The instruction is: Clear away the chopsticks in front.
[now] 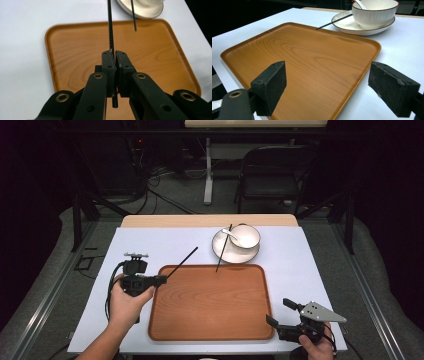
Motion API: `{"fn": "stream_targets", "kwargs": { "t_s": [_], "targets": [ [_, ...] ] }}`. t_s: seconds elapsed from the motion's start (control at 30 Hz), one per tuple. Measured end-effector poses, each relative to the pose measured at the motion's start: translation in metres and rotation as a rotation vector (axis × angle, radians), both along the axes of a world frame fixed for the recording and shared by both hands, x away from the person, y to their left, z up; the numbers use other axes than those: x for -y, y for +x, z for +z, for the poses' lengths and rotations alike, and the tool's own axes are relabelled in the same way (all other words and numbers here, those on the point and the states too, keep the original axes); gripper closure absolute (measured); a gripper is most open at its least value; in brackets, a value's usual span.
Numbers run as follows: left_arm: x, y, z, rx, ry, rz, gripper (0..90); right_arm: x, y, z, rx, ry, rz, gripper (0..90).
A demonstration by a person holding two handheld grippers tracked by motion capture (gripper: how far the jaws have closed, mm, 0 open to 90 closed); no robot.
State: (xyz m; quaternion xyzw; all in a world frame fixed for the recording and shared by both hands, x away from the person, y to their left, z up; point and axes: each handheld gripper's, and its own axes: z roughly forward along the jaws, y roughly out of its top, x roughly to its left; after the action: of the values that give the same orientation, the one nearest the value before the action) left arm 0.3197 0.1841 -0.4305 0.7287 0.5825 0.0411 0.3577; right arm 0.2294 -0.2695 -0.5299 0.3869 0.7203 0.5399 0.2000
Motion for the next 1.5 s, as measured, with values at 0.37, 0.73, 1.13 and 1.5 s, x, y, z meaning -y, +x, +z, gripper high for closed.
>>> {"fn": "stream_targets", "kwargs": {
  "t_s": [0.37,0.73,1.13,1.5],
  "targets": [
    [-0.008,-0.044,-0.025,-0.023,0.014,-0.009,86.6,-0.001,0.001,0.0,-0.009,0.003,-0.001,14.4],
    [0.002,-0.048,-0.058,-0.088,0.095,-0.008,86.6,-0.001,0.002,0.0,-0.007,0.003,0.003,14.5],
    [0.022,-0.034,-0.083,-0.162,0.13,-0.028,86.4,0.0,0.001,0.0,-0.008,0.008,0.0,14.5],
    [0.02,-0.032,-0.09,-0.19,0.105,-0.025,86.3,0.0,0.001,0.0,-0.007,0.007,0.0,14.5]
  ]
}}
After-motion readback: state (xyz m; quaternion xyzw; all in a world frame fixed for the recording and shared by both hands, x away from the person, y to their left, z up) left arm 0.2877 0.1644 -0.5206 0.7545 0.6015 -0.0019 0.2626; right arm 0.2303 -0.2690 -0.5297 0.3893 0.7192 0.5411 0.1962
